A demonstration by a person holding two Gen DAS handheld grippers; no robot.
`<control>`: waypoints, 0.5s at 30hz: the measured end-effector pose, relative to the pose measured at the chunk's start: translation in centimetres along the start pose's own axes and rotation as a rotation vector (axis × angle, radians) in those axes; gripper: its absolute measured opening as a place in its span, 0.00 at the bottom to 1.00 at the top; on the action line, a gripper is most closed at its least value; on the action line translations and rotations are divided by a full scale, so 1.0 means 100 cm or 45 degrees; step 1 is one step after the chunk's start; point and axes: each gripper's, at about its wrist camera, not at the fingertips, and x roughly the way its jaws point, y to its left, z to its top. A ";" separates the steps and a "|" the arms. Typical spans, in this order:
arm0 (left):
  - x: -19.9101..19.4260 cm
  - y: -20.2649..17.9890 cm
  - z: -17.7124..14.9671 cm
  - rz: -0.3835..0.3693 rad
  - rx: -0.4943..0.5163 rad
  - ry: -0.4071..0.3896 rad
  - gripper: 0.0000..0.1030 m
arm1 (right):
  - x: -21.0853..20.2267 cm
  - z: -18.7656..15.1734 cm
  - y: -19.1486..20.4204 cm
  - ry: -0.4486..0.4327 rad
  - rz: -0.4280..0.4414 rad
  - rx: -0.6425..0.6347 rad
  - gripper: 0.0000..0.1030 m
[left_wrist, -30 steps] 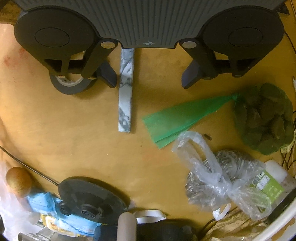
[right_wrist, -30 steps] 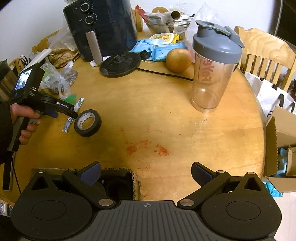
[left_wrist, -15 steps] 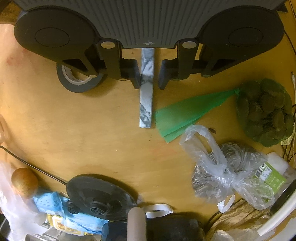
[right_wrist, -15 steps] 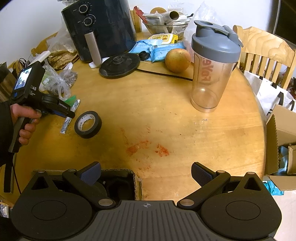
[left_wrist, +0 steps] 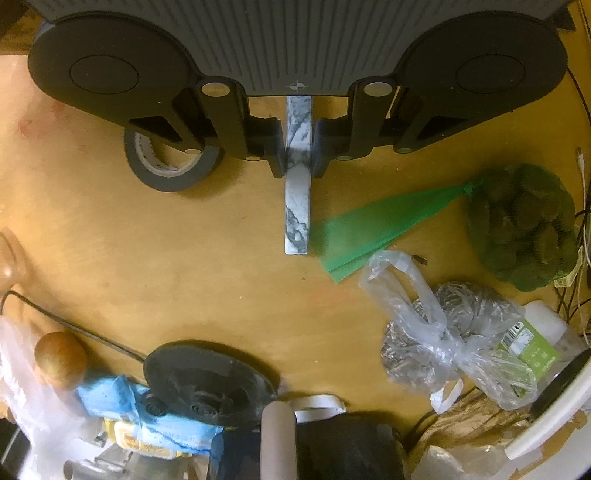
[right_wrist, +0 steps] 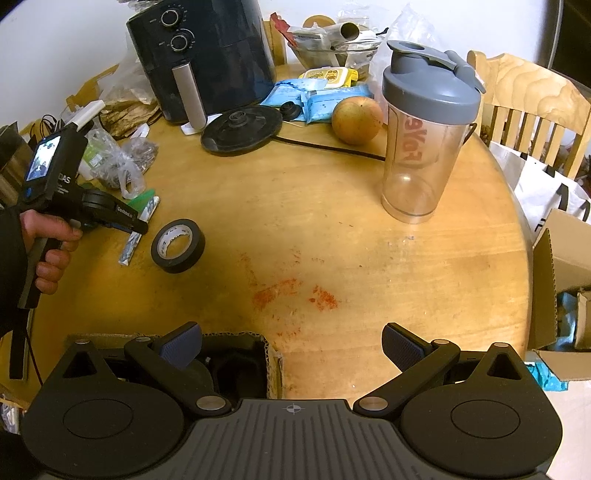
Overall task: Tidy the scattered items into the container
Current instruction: 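Close the left gripper on the silver marbled strip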
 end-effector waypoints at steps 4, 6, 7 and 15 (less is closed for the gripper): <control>-0.012 0.001 -0.002 -0.011 -0.031 -0.035 0.15 | 0.000 0.000 0.000 -0.002 0.009 -0.003 1.00; -0.017 0.002 -0.003 -0.012 -0.048 -0.048 0.15 | 0.000 0.000 0.000 -0.005 0.013 -0.011 1.00; -0.020 0.002 -0.004 -0.015 -0.057 -0.057 0.15 | 0.000 0.001 0.000 -0.005 0.017 -0.016 1.00; -0.048 0.002 -0.013 -0.032 -0.106 -0.147 0.15 | 0.000 0.005 0.002 -0.017 0.038 -0.039 1.00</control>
